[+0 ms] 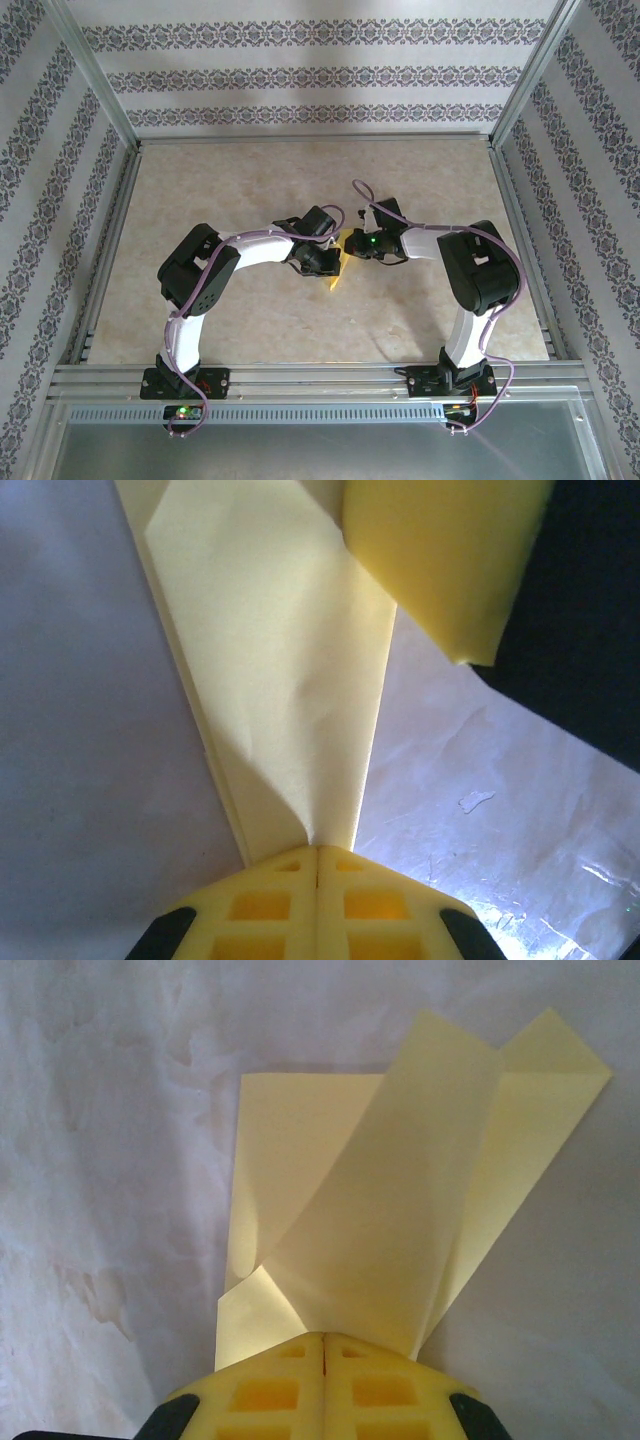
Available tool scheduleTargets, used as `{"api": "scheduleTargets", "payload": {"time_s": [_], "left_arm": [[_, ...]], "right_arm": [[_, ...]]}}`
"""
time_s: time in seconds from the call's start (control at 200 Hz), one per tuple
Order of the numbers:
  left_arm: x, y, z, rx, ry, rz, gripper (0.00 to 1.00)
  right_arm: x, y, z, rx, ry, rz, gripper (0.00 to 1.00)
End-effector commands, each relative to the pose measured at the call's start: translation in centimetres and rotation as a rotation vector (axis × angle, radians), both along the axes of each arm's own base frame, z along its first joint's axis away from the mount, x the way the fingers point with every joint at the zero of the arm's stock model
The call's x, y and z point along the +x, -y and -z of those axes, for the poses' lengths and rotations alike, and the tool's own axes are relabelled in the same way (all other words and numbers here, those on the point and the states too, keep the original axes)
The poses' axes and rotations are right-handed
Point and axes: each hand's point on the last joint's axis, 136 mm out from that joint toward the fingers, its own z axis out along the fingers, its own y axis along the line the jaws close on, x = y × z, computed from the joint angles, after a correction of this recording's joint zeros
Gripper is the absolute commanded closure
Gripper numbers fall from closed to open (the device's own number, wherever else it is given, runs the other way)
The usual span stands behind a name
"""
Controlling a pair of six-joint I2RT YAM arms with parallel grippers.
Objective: Fold a paper plane with a square sheet of paper (fold left side to right side)
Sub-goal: Fold the wing for the fifth time at the center of the table.
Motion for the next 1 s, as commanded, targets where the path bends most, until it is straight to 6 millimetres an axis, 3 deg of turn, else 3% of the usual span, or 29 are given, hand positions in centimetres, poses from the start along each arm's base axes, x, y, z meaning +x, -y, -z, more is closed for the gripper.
{"api": "scheduleTargets", "payload": {"time_s": [0.0, 0.799, 0.994], "left_arm": [[-4.0, -4.3, 5.1, 0.223, -0.163, 0.01, 1.0], [-4.0, -4.4, 5.0, 0.231, -0.163, 0.013, 1.0], [-4.0, -4.4, 4.9, 0.231, -0.16, 0.014, 1.0]], "right_arm": [[2.4, 2.4, 0.8, -0.076, 0.039, 0.062, 1.0], [6.8, 4.7, 0.2, -0.094, 0.052, 0.11, 1.0], [7.5, 5.6, -2.8, -0.073, 0.097, 0.128, 1.0]]}}
